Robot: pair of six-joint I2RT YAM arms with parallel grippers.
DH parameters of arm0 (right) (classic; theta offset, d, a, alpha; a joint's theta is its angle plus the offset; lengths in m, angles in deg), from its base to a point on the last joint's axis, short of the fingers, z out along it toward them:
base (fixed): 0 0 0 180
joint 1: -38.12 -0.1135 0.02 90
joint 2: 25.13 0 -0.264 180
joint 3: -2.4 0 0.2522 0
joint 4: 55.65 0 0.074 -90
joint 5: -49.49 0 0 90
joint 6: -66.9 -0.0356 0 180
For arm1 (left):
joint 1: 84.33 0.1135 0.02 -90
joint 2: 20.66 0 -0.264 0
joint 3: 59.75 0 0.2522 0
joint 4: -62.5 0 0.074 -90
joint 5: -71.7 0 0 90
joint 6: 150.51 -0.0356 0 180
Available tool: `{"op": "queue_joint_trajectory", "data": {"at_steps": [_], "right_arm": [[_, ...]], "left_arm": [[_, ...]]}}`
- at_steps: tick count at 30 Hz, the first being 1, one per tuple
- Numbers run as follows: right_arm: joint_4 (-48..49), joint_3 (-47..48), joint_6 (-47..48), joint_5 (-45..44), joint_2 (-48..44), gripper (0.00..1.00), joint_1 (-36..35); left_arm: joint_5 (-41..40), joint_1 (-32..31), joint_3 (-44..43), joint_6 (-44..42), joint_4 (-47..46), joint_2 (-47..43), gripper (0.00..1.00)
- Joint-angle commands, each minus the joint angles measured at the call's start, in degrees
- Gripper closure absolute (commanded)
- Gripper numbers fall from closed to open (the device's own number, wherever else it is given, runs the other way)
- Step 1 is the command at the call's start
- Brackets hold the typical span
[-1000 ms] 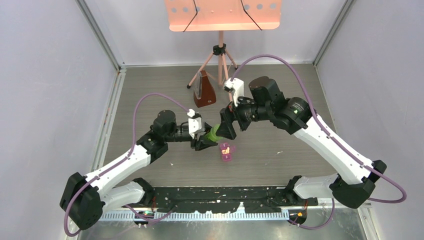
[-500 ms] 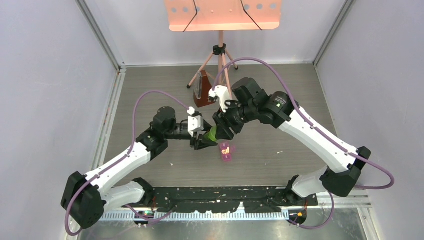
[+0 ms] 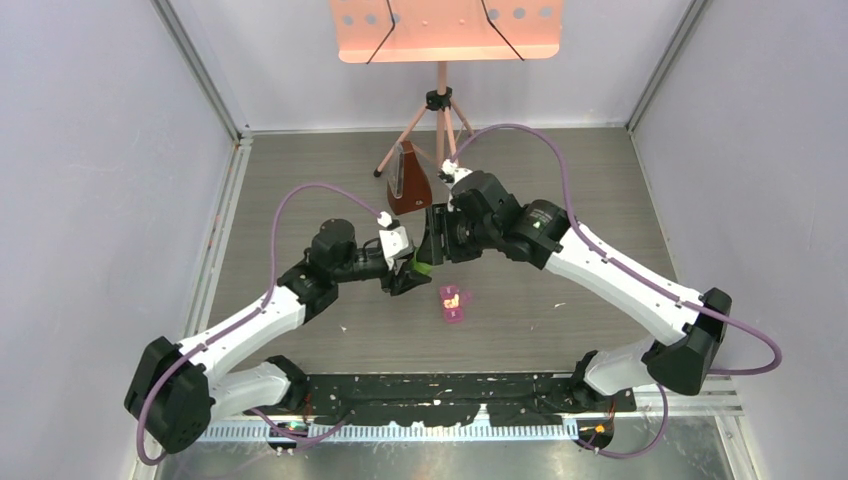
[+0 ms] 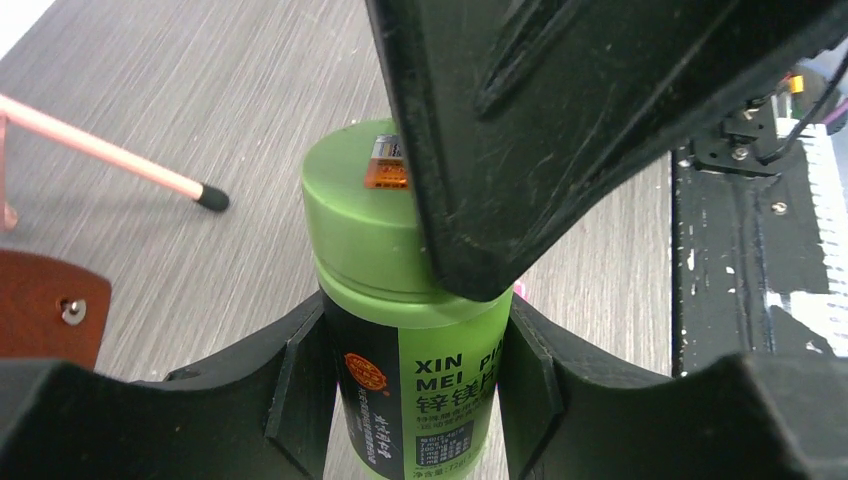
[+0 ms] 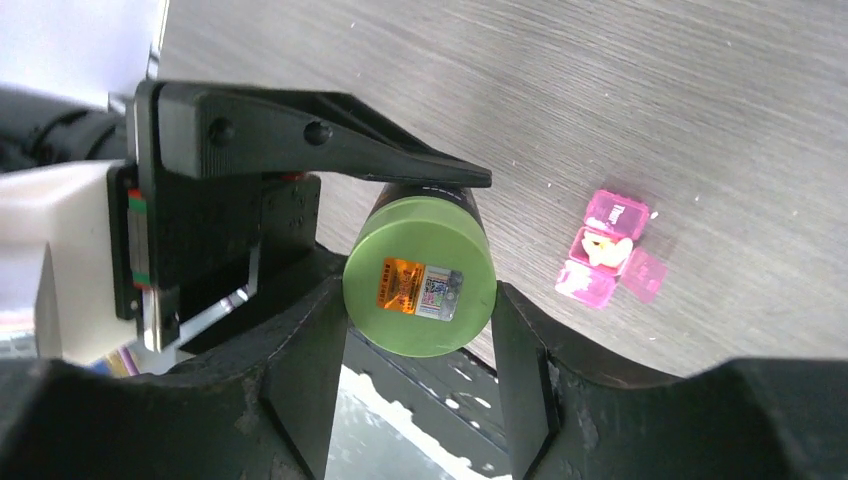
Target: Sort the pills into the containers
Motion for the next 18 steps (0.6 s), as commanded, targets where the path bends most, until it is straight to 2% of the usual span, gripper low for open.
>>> {"op": "queue_joint_trajectory", "data": {"at_steps": [1, 2, 4, 7, 9, 11, 16, 18], "right_arm": [[4.80, -3.35, -15.97, -10.27, 2.17, 0.83, -2.57], [5.23, -3.75, -17.02, -11.21, 2.39, 0.83, -2.62], [6.19, -3.87, -19.44, -12.47, 2.90, 0.74, -2.67], [7.26, -2.06, -16.66, -11.07, 3.79, 0.40, -2.59], [7.00, -0.20, -12.62, -9.99, 4.33, 0.27, -2.54], [5.86, 1.45, -8.80, -9.50, 4.69, 0.23, -2.25], [3.09, 1.54, 0.53, -7.30, 2.66, 0.19, -0.33], [4.03, 0.99, 4.16, -4.08, 0.44, 0.16, 0.04]], "left_arm": [[-3.39, -0.20, -1.08, 1.06, -13.02, -0.88, 1.00], [-4.28, -0.21, -0.74, 0.91, -13.34, -0.84, 1.00], [-5.49, -0.23, 0.09, 0.48, -13.47, -0.91, 1.00], [-7.07, -0.20, 1.42, -0.19, -12.84, -1.51, 1.00], [-7.55, -0.01, 3.42, 0.35, -14.43, -1.91, 1.00], [-6.77, 0.30, 4.56, 1.58, -15.63, -1.58, 1.00], [-1.63, 1.77, 5.58, 4.66, -17.58, -1.36, 1.00], [1.06, 2.10, 5.11, 4.65, -16.44, -1.16, 1.00]]}}
